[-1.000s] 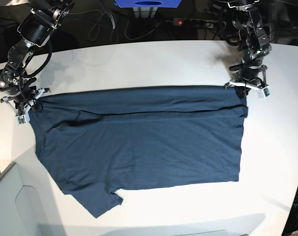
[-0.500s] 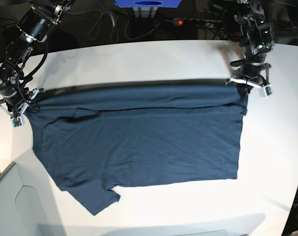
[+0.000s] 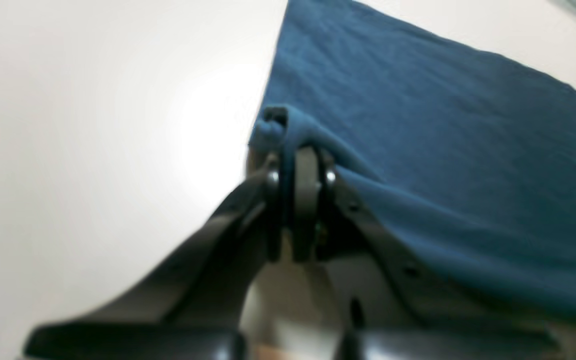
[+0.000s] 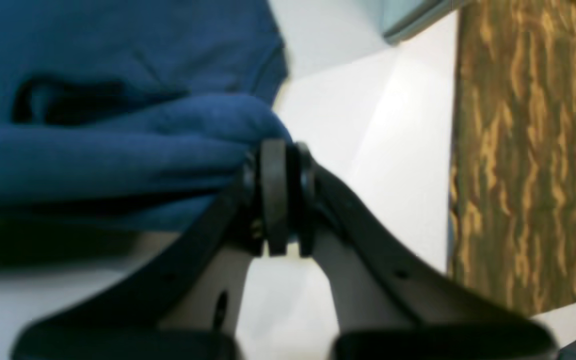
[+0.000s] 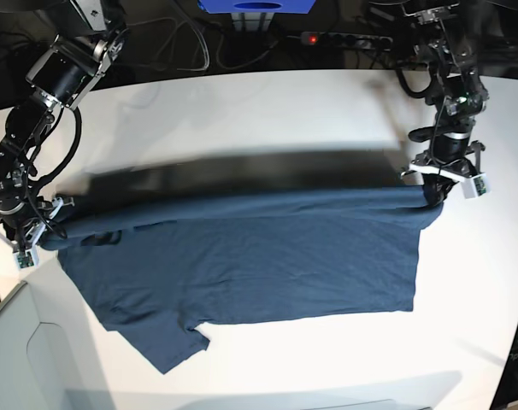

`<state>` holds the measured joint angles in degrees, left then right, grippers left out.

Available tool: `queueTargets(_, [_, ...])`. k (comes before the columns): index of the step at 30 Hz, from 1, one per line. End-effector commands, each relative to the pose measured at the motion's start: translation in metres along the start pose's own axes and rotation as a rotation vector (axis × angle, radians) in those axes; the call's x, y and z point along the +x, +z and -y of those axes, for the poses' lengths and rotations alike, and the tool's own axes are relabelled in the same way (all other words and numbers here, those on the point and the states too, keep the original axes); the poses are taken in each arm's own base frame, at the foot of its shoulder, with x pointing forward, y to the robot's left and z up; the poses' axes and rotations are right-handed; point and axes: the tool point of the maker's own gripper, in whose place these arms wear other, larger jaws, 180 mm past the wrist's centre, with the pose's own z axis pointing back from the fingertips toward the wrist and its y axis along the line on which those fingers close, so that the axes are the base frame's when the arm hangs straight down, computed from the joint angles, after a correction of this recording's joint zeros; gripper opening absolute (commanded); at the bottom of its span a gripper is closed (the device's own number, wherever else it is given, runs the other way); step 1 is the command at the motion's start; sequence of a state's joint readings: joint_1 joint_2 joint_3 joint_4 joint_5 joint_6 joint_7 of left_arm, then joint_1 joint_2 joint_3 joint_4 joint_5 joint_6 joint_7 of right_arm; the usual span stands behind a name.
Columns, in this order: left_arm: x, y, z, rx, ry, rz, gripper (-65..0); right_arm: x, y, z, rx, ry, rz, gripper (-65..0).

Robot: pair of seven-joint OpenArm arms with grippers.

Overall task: Fold the T-shirt properly
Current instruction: 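Lift the folded edge and drag it back toward the robot base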

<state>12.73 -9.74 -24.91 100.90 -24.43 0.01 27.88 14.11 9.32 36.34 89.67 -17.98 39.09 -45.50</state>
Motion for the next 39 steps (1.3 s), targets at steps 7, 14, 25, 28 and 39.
queueTargets(7, [0.016,0.006,-0.013,0.034,-0.008,0.052,-65.0,0.028,0.010,0.010,-0.029,0.006,0.088,-64.6])
queueTargets(14, [0.014,0.010,-0.021,0.053,-0.007,0.048,-65.0,0.011,0.020,0.001,-0.038,0.041,0.060,-64.6])
queueTargets(25, [-0.023,0.025,-0.031,0.075,-0.013,-0.045,-65.0,-0.086,0.028,-0.038,0.054,0.073,-0.139,-64.6])
queueTargets(28, [-0.030,0.029,-0.034,0.080,-0.013,-0.064,-65.0,-0.096,0.038,-0.046,0.062,0.092,-0.135,-64.6])
queueTargets(39, [-0.059,0.047,-0.044,0.102,-0.028,-0.145,-65.0,-0.121,0.047,-0.054,0.079,0.110,-0.178,-64.6])
